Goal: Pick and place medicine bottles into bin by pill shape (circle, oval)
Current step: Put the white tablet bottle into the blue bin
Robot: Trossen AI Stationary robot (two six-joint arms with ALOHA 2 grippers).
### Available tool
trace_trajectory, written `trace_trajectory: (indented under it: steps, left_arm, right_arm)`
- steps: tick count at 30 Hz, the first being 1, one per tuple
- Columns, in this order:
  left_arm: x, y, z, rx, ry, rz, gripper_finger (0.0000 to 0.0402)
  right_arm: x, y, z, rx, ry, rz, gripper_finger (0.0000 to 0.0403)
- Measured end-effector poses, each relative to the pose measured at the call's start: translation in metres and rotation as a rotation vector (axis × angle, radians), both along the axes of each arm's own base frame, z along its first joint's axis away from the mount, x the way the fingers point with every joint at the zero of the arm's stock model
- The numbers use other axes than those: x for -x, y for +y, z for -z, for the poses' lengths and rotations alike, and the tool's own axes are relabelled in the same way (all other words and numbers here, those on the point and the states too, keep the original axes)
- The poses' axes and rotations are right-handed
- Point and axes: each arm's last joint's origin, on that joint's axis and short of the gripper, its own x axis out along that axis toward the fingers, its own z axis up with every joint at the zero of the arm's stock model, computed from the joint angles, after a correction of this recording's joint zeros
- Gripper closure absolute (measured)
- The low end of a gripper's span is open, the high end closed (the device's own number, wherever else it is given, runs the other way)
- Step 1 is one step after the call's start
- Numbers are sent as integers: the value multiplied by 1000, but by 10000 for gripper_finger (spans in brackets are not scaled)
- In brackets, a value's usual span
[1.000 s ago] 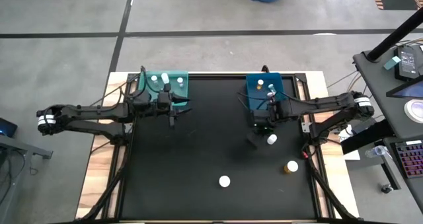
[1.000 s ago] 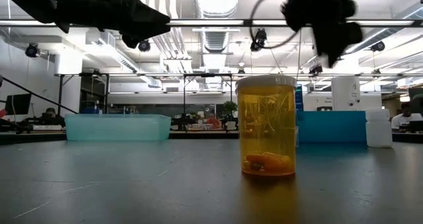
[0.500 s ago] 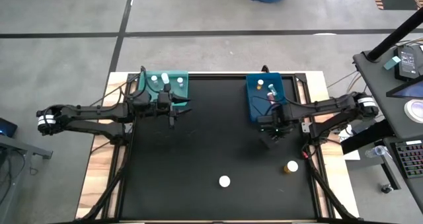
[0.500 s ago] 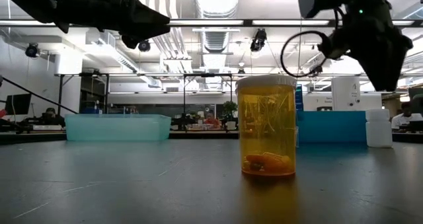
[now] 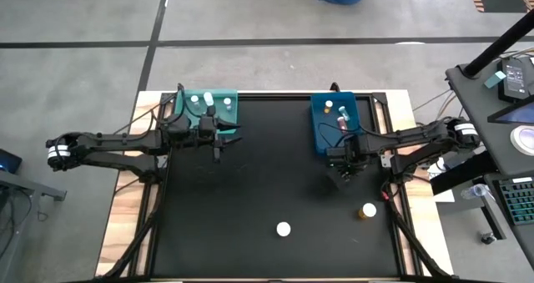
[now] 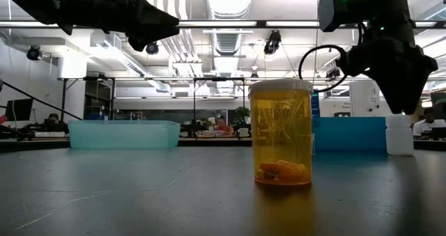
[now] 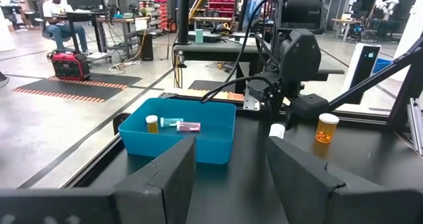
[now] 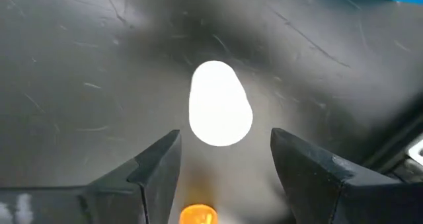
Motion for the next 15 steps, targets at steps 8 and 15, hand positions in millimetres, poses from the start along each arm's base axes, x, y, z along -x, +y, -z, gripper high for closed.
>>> trace_trajectory:
  steps: [8, 15]
  left_arm:
    - [0, 0, 0, 0, 0, -1, 230]
    - [-1, 0, 1, 1, 5, -2, 230]
  right_arm:
    - [-3, 0, 6, 0, -47, 1, 179]
    - [-2, 0, 19, 0, -50, 8, 179]
